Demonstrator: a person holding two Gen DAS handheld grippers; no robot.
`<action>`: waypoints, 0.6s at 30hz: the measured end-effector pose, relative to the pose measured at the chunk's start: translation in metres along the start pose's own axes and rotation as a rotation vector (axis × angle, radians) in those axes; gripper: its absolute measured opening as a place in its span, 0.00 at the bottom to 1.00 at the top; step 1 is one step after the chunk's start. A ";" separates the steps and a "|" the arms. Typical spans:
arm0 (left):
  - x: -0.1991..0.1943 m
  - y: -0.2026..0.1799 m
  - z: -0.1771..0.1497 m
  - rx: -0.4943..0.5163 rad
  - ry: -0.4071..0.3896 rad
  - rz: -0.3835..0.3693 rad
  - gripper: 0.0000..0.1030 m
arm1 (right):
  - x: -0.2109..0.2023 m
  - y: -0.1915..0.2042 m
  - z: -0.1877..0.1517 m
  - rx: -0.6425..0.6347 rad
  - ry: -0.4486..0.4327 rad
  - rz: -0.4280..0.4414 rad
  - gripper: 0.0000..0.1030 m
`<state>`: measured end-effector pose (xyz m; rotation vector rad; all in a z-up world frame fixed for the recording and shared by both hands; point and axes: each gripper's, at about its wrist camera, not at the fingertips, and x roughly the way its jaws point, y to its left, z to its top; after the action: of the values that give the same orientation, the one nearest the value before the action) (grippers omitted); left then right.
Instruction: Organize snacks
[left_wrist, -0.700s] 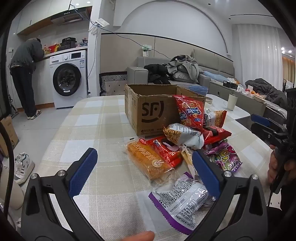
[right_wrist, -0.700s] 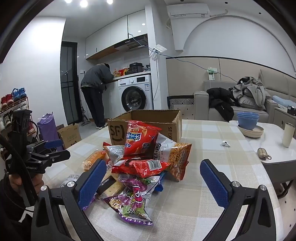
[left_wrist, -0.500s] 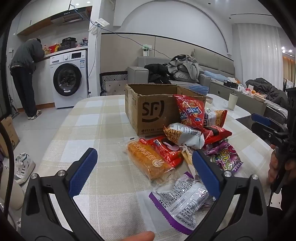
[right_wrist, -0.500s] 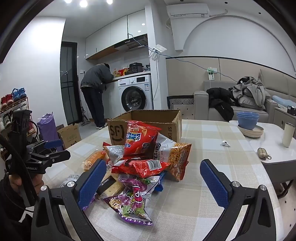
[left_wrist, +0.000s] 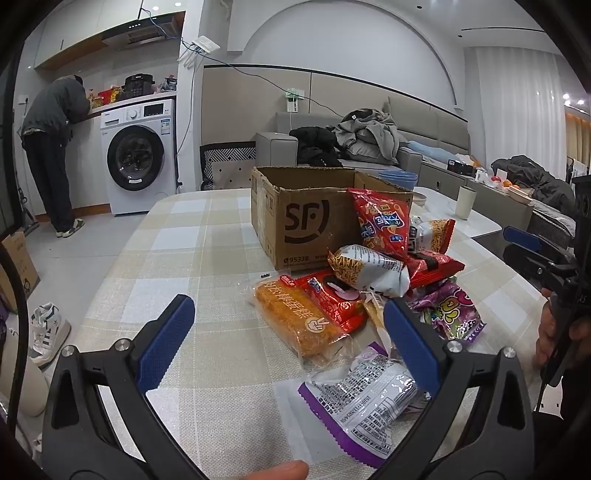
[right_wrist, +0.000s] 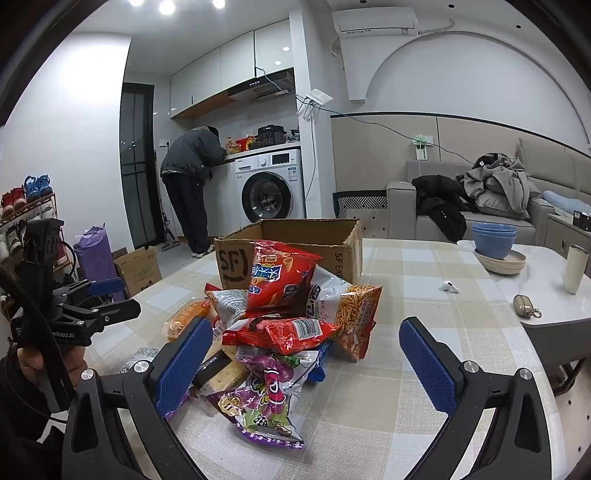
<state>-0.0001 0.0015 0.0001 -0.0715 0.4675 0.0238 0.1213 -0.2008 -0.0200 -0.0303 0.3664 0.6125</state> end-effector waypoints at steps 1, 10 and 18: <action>0.000 0.000 0.000 0.000 0.000 0.000 0.99 | 0.000 0.000 0.000 0.000 0.000 0.000 1.00; 0.000 0.001 0.000 0.002 -0.002 0.001 0.99 | 0.000 0.000 0.000 -0.001 0.000 0.000 1.00; 0.000 -0.001 0.000 0.004 0.000 0.001 0.99 | 0.000 0.000 0.000 -0.002 0.000 -0.001 1.00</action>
<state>0.0001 0.0007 0.0000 -0.0675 0.4672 0.0244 0.1213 -0.2005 -0.0203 -0.0326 0.3659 0.6124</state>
